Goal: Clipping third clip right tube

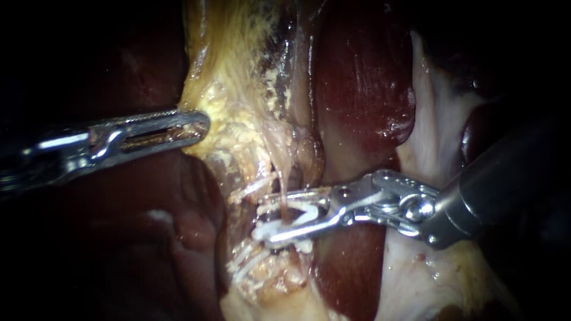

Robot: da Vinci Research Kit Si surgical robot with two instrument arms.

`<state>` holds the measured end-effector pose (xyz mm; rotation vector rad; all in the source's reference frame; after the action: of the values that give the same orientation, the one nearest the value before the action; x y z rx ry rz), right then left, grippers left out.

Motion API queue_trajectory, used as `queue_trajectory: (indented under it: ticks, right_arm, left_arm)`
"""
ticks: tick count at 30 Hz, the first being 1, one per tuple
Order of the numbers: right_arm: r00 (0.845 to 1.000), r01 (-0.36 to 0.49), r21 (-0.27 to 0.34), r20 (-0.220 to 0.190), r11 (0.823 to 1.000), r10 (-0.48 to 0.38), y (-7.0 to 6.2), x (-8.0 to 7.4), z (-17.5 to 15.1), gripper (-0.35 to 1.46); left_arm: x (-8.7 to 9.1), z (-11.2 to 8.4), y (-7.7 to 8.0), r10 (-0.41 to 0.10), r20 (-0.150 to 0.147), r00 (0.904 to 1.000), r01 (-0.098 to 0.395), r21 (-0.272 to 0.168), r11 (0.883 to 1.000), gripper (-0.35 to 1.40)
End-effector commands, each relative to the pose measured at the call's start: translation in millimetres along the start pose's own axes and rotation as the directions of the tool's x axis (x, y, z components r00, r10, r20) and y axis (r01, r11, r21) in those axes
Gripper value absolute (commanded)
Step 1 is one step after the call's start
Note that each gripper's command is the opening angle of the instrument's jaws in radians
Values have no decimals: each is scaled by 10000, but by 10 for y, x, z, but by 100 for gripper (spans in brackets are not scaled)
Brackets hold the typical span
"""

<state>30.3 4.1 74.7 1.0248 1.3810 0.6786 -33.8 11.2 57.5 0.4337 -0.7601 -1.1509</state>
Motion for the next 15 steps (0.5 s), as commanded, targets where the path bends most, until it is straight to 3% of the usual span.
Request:
queue_trajectory:
  ticks: [1, 8, 12, 13, 15]
  right_arm:
    - [10000, -11, -64, -68, 10000, 10, 0, 3, 1, 53]
    - [9989, -408, -264, -242, 9988, 402, 0, 10, 0, 46]
    - [9941, -1061, -268, -275, 9940, 1054, 1, 10, -2, 30]
    - [9926, -1180, -314, -313, 9925, 1170, 1, 10, -3, 20]
    - [9874, -1540, -382, -422, 9873, 1524, 1, 11, -7, -26]
  left_arm:
    - [0, 0, 0, 0, -2, 10000, 0, 4, 10000, -35]
    - [0, 0, 0, 0, -2, 10000, 0, 4, 10000, -35]
    - [0, 0, 0, 0, -2, 10000, 0, 4, 10000, -35]
    - [0, 0, 0, 0, -2, 10000, 0, 4, 10000, -35]
    - [0, 0, 0, 0, -2, 10000, 0, 4, 10000, -35]
